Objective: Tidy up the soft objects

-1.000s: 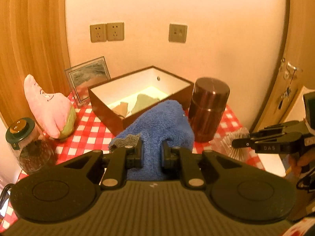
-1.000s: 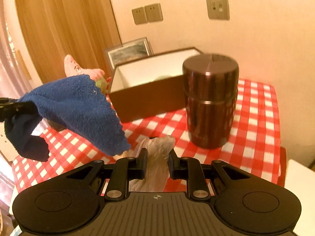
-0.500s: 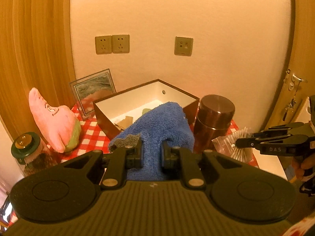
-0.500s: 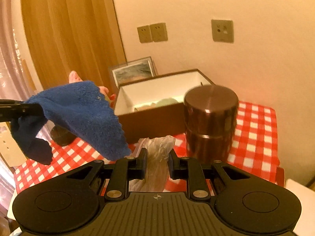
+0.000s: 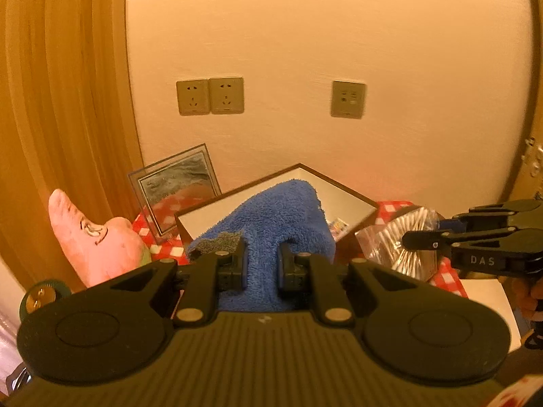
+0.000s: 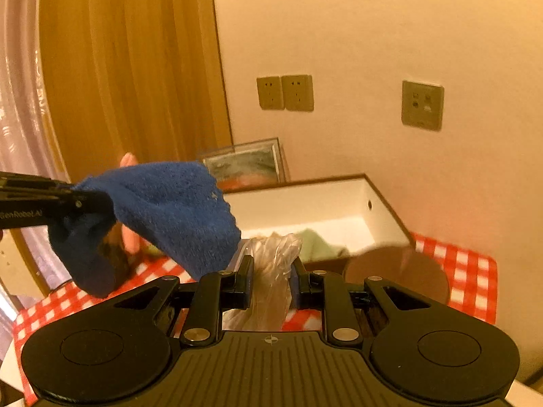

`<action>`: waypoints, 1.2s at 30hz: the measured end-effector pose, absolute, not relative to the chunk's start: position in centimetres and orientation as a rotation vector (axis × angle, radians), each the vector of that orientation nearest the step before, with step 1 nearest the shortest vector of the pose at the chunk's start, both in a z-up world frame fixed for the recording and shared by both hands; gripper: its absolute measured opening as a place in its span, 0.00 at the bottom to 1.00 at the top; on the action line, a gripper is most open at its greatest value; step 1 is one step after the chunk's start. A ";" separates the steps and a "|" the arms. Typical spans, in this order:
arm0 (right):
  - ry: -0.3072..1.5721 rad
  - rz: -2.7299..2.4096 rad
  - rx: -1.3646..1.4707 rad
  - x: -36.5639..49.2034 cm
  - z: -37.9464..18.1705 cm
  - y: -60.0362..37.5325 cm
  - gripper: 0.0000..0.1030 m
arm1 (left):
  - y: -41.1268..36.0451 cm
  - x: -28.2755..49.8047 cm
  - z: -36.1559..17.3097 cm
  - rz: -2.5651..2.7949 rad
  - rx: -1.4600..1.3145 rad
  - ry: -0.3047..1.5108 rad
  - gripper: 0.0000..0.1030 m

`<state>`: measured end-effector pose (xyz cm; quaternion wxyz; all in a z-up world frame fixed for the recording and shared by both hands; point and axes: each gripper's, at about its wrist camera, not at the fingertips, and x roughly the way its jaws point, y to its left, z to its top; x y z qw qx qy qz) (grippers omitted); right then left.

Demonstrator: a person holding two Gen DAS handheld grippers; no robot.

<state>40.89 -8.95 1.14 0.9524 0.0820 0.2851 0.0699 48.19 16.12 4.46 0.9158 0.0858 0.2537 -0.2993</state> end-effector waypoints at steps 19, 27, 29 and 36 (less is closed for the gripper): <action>0.659 0.049 0.129 58.5 -1.3 -13.4 0.21 | 6.8 62.9 1.3 -0.535 0.202 0.636 0.13; 0.726 -0.037 0.134 63.2 -4.2 -14.4 0.21 | 4.3 68.2 -2.3 -0.520 0.140 0.724 0.17; 0.720 -0.076 0.149 64.0 -4.6 -14.7 0.22 | 3.8 69.0 -3.0 -0.533 0.118 0.739 0.26; 0.730 -0.073 0.186 64.9 -5.2 -15.4 0.65 | 3.7 70.5 -5.0 -0.540 0.089 0.795 0.33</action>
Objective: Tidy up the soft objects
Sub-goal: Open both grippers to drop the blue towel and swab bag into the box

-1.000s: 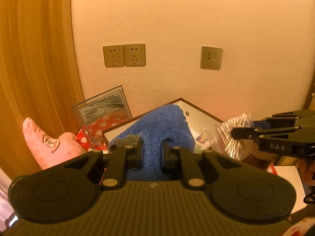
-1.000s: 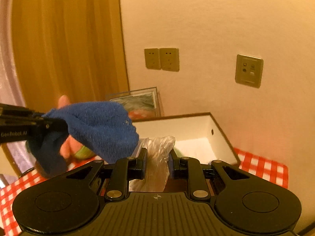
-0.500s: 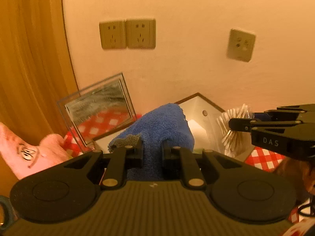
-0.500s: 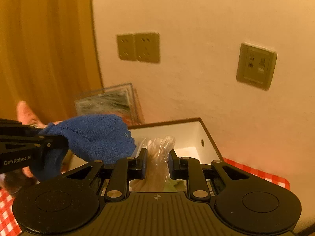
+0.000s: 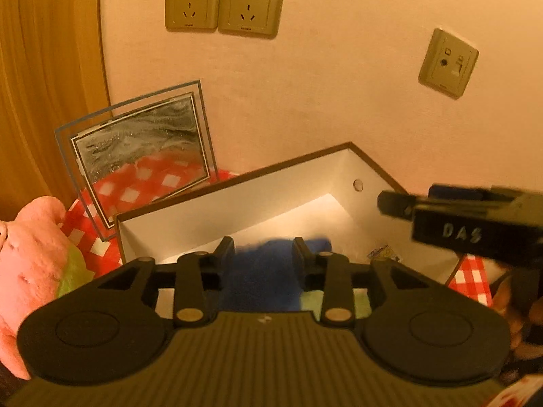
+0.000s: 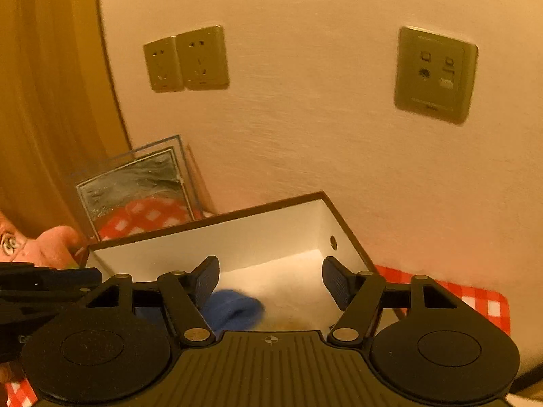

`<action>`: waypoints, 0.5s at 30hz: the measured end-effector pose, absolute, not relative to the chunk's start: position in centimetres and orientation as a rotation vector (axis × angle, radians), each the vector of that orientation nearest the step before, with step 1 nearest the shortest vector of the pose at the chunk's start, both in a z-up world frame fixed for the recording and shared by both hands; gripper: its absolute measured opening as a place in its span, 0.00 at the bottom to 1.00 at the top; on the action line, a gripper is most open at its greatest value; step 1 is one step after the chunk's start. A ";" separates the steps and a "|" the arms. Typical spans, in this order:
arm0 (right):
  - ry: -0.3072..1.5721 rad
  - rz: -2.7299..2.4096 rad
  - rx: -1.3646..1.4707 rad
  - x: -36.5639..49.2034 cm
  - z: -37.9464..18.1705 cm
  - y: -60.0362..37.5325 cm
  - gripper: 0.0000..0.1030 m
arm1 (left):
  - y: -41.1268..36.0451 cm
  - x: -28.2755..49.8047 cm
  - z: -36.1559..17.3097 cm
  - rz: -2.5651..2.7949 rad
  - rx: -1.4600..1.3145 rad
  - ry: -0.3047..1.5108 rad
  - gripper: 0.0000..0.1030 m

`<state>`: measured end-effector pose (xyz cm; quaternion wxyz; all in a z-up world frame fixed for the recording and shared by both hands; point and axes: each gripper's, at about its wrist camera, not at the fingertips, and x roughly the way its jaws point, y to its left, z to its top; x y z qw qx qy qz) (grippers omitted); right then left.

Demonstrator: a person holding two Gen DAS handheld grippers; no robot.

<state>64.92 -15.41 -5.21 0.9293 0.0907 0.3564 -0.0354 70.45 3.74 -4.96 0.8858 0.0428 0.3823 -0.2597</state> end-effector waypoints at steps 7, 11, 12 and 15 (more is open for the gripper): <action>0.734 -0.020 0.243 62.3 -3.8 -15.4 0.65 | 5.4 68.8 -4.7 -0.562 0.105 0.797 0.33; 0.720 0.016 0.260 60.0 -2.8 -14.7 0.65 | 6.4 66.9 -3.9 -0.582 0.131 0.780 0.33; 0.717 0.022 0.267 59.4 -2.6 -14.6 0.65 | 6.7 66.4 -3.7 -0.582 0.134 0.777 0.33; 0.701 0.049 0.276 57.1 -1.9 -13.9 0.65 | 7.6 64.6 -2.9 -0.591 0.136 0.754 0.33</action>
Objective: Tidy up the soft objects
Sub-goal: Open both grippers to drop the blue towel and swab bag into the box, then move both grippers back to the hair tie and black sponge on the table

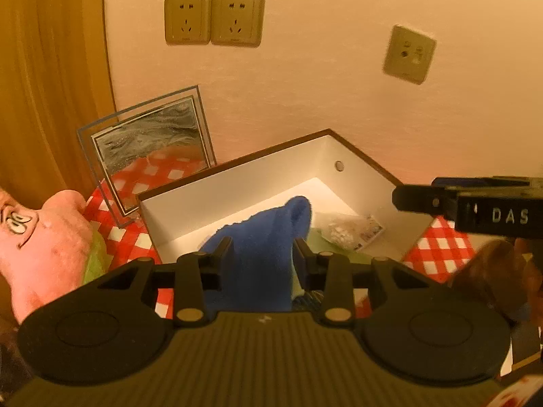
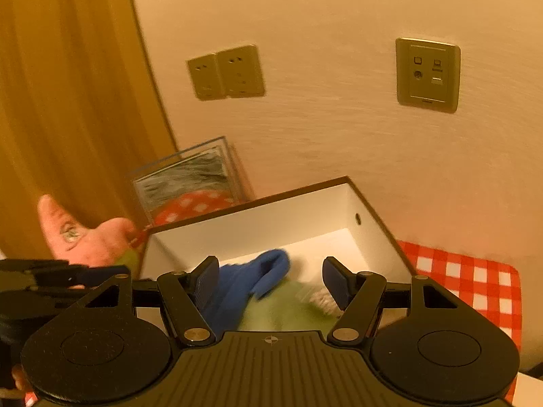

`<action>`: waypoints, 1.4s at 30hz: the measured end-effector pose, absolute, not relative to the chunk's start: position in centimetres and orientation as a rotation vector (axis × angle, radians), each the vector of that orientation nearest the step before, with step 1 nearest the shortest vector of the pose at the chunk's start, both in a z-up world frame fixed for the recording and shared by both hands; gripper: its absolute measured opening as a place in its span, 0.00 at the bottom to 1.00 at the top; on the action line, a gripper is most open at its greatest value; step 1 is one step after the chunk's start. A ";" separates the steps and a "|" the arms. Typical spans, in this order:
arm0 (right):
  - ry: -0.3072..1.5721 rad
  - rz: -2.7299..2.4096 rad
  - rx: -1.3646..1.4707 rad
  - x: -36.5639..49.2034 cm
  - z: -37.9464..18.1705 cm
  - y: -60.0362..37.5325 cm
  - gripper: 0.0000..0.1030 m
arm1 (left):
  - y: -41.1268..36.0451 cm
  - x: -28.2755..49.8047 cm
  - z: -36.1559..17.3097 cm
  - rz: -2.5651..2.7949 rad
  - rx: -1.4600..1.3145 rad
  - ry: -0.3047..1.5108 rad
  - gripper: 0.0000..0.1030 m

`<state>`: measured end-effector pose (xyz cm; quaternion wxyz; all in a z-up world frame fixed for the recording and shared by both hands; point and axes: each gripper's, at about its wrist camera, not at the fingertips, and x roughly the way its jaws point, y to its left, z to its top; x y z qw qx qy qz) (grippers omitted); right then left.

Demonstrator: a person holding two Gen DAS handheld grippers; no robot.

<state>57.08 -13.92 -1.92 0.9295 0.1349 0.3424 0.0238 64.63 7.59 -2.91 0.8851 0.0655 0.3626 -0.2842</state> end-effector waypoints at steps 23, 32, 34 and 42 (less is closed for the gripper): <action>0.575 0.099 0.241 40.4 -0.4 -10.1 0.65 | 15.0 50.0 -3.5 -0.594 0.209 0.742 0.39; 0.674 0.086 0.267 37.8 -3.9 -9.1 0.65 | 16.2 47.0 -5.5 -0.564 0.182 0.794 0.39; 0.707 0.083 0.258 37.5 -5.1 -8.6 0.65 | 16.2 46.5 -6.2 -0.563 0.175 0.804 0.40; 0.846 0.095 0.207 37.1 -10.9 -6.9 0.65 | 15.5 45.3 -10.4 -0.544 0.195 0.878 0.42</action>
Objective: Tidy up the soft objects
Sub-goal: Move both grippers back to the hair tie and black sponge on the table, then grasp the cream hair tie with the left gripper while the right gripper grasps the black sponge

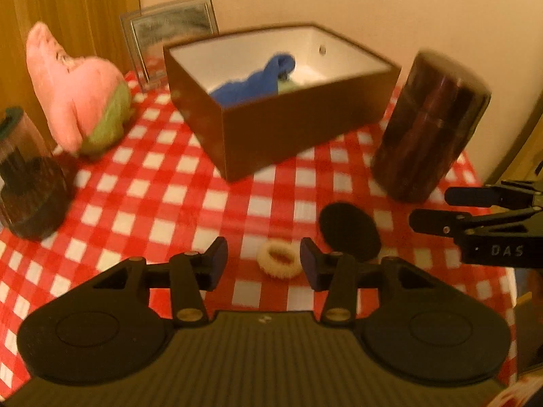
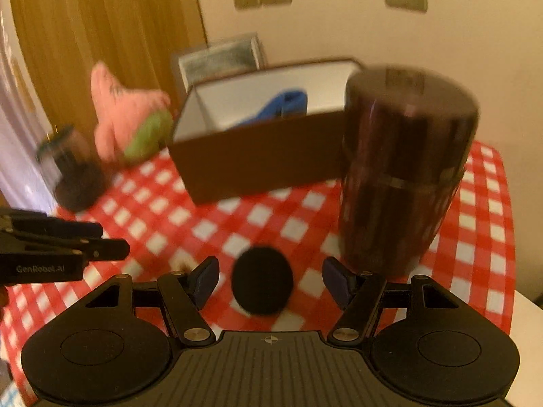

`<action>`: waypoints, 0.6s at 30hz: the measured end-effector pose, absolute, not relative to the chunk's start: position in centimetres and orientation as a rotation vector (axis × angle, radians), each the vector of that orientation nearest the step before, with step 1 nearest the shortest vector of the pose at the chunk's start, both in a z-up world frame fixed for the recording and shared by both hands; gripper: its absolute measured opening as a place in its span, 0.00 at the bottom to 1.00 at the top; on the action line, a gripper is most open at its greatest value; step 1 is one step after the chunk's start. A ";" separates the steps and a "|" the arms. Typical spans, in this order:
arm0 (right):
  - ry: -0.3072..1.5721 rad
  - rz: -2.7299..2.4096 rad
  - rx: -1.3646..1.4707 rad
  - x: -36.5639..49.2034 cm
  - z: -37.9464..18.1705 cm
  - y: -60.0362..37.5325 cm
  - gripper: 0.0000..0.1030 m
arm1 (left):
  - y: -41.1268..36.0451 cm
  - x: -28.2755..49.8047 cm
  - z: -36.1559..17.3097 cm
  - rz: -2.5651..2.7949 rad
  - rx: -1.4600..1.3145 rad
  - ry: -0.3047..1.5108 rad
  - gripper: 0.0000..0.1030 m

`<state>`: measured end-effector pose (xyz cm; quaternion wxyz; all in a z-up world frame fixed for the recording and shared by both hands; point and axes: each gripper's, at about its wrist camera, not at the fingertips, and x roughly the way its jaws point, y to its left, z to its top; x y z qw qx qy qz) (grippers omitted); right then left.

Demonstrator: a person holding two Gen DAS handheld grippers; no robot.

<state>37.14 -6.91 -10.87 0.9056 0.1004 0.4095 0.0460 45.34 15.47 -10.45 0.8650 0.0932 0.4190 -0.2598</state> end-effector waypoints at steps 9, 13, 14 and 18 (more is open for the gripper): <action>0.920 0.148 0.124 38.0 -16.3 -5.2 0.65 | 15.4 45.3 -14.9 -0.519 0.190 0.964 0.42; 0.914 0.179 0.063 38.7 -18.0 -4.2 0.65 | 15.4 45.6 -15.8 -0.500 0.188 0.975 0.42; 0.910 0.184 0.052 38.8 -18.3 -4.0 0.65 | 15.4 45.7 -16.0 -0.498 0.192 0.975 0.43; 0.904 0.195 0.033 39.8 -19.4 -3.5 0.65 | 15.4 46.1 -16.5 -0.493 0.192 0.984 0.46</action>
